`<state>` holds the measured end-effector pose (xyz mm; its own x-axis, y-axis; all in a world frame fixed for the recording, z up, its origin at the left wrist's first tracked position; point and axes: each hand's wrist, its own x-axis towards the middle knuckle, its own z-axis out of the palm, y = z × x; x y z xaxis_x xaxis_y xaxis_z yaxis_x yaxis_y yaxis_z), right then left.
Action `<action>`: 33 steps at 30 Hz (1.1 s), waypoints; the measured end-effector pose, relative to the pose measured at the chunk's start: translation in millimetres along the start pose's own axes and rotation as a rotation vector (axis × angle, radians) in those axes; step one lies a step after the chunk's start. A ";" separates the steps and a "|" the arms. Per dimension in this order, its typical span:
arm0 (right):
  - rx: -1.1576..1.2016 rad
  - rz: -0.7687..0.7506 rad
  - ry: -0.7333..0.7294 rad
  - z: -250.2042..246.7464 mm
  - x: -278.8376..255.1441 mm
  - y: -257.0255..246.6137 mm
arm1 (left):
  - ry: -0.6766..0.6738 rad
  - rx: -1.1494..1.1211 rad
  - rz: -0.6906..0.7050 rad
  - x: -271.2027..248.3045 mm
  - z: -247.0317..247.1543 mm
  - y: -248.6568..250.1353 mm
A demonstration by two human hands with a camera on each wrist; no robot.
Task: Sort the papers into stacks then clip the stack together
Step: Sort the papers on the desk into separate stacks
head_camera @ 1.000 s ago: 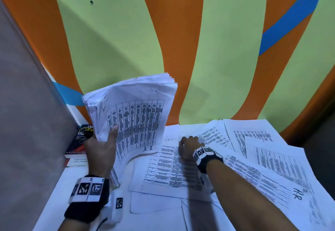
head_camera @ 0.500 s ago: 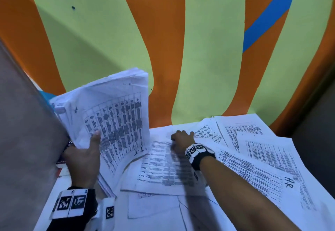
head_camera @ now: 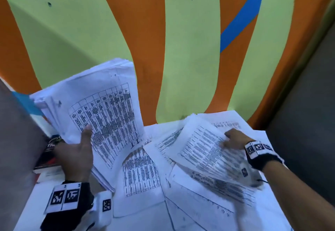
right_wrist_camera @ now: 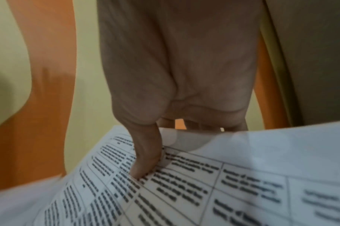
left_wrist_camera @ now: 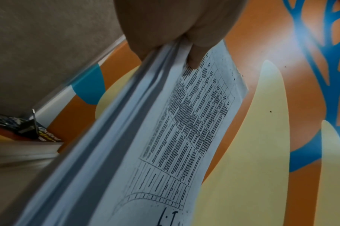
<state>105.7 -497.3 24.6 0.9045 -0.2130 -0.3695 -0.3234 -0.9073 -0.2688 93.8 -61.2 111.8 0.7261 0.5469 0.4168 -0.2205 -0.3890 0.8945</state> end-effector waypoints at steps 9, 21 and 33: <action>-0.007 0.154 0.028 66.8 -13.5 33.6 | -0.098 -0.085 0.000 -18.2 32.4 0.9; -0.056 0.134 -0.060 57.2 -20.7 22.7 | -0.151 -0.022 -0.072 -32.1 55.6 -12.3; 0.418 0.596 0.312 22.9 -20.9 143.9 | -0.180 0.005 -0.075 -37.6 63.7 -17.2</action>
<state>34.0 -615.2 -26.7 0.5625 -0.7680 -0.3064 -0.7995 -0.4106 -0.4385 111.8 -122.3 70.4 0.8450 0.4337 0.3127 -0.1583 -0.3557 0.9211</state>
